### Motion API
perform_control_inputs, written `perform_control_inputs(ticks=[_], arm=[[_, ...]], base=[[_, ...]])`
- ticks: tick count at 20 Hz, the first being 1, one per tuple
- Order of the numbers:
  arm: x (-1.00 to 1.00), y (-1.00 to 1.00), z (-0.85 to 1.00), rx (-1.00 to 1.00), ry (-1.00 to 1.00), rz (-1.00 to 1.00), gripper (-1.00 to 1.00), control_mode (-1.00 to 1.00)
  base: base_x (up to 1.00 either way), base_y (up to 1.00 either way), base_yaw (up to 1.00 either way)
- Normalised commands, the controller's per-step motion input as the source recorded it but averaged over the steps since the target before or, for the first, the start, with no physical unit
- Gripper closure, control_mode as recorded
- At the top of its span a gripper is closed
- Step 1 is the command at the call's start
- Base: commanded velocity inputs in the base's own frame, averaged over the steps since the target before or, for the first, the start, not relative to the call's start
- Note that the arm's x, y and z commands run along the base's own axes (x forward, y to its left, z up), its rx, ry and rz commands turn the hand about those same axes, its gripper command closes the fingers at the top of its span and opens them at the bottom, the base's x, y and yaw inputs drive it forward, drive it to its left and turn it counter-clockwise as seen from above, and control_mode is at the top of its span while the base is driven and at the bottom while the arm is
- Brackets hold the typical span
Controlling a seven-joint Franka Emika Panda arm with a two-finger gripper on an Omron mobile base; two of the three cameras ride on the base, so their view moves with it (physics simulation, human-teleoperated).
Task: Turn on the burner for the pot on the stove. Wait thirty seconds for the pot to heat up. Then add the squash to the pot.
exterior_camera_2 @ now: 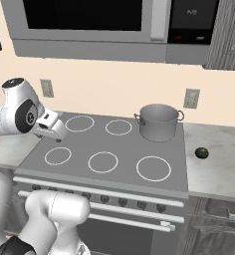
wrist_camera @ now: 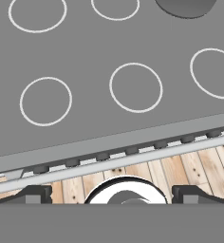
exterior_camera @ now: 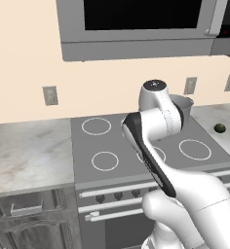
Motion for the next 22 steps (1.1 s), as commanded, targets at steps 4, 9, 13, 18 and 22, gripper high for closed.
perform_control_inputs(ticks=[4,9,13,18,22], arm=[[0.0,0.0,0.0,0.0,0.0,0.0,-1.0,-1.0],[0.0,0.0,0.0,0.0,0.0,0.0,-1.0,-1.0],[0.0,0.0,0.0,0.0,0.0,0.0,-1.0,-1.0],[0.0,0.0,0.0,0.0,0.0,0.0,-1.0,-1.0],[0.0,0.0,0.0,0.0,0.0,0.0,-1.0,-1.0]], base=[[0.0,0.0,0.0],[0.0,0.0,0.0],[0.0,0.0,0.0],[0.0,0.0,0.0],[0.0,0.0,0.0]])
